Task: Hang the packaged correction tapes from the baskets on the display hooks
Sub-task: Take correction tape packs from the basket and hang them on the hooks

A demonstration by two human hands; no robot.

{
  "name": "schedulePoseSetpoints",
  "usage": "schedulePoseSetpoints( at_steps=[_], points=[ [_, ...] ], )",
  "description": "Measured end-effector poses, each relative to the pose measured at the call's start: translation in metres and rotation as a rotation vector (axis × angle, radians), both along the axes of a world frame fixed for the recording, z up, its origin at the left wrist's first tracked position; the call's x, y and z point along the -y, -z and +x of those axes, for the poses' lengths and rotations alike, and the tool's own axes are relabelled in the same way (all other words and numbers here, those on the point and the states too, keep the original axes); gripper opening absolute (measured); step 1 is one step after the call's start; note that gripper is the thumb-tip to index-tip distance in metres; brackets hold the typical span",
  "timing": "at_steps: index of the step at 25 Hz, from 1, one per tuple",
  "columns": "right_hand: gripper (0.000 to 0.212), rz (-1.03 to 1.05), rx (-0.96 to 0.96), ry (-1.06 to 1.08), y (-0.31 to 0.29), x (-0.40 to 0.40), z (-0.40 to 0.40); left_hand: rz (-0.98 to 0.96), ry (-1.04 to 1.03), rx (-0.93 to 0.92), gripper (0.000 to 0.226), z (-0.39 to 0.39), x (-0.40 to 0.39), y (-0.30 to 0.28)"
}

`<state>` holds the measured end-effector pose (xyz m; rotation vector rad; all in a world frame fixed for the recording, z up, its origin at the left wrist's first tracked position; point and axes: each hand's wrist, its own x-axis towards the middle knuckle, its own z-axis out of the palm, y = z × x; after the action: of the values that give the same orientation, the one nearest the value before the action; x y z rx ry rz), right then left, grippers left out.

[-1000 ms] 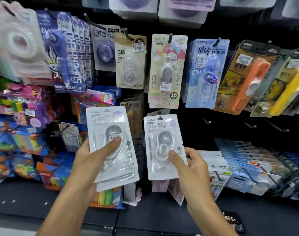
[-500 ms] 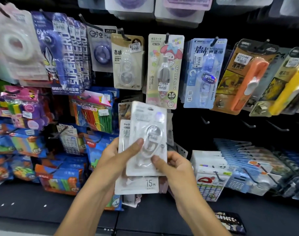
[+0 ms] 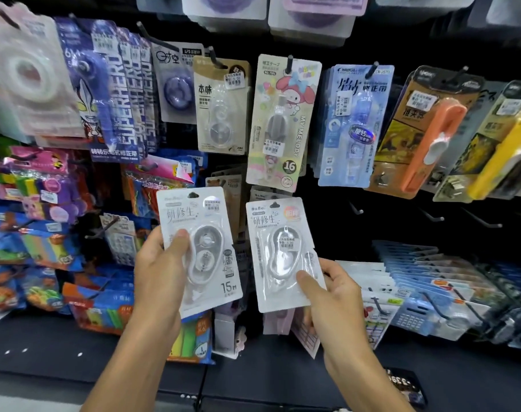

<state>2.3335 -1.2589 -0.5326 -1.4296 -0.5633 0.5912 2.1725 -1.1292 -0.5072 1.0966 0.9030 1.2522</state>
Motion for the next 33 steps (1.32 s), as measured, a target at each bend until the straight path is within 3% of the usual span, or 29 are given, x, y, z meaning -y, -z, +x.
schedulePoseSetpoints(
  at_steps=[3, 5, 9, 12, 13, 15, 17, 19, 22, 23, 25, 28, 30, 33],
  points=[
    [0.054, -0.037, -0.003, -0.03, 0.001, -0.009, -0.005, -0.005, -0.015, 0.041, 0.029, 0.0, 0.002, -0.004],
    [0.063, -0.115, 0.103, -0.081, 0.006, -0.008, -0.008, -0.017, 0.016, 0.051, 0.026, 0.005, 0.002, -0.004],
    [0.025, 0.026, 0.016, -0.398, 0.005, -0.012, -0.017, 0.073, 0.255, -0.077, 0.021, 0.027, 0.009, -0.007],
    [0.019, 0.073, 0.039, -0.24, 0.003, -0.014, -0.014, 0.404, 0.214, -0.441, 0.016, 0.034, 0.008, 0.001],
    [0.02, 0.061, 0.058, -0.179, 0.001, -0.011, -0.011, 0.467, 0.153, -0.545, 0.024, 0.033, 0.006, 0.004],
    [0.021, 0.046, 0.13, -0.135, 0.0, -0.006, -0.004, 0.481, 0.072, -0.6, 0.043, 0.028, 0.003, 0.006],
    [0.018, 0.001, 0.232, -0.092, -0.004, -0.01, 0.001, 0.476, 0.068, -0.607, 0.049, 0.027, 0.001, 0.008],
    [0.019, -0.076, 0.202, -0.062, -0.007, -0.02, 0.004, 0.478, 0.058, -0.644, 0.051, 0.029, 0.003, 0.013],
    [0.052, -0.214, 0.086, -0.096, 0.011, -0.013, 0.011, 0.408, 0.019, -0.673, 0.031, 0.029, 0.013, 0.026],
    [0.053, -0.27, 0.093, -0.081, 0.029, 0.0, 0.014, 0.376, 0.074, -0.748, 0.02, 0.031, 0.019, 0.039],
    [0.04, -0.365, 0.036, -0.032, 0.079, 0.042, 0.019, 0.322, 0.318, -1.047, 0.015, 0.039, 0.047, 0.086],
    [0.018, -0.596, -0.1, 0.065, 0.16, 0.125, 0.021, 0.108, 0.809, -1.439, 0.046, 0.045, 0.113, 0.18],
    [0.022, -0.74, -0.061, 0.117, 0.206, 0.175, 0.024, -0.079, 0.92, -1.371, 0.05, 0.04, 0.153, 0.229],
    [0.019, -0.858, 0.015, 0.092, 0.247, 0.214, 0.027, -0.189, 0.825, -1.193, 0.059, 0.033, 0.174, 0.262]
  ],
)
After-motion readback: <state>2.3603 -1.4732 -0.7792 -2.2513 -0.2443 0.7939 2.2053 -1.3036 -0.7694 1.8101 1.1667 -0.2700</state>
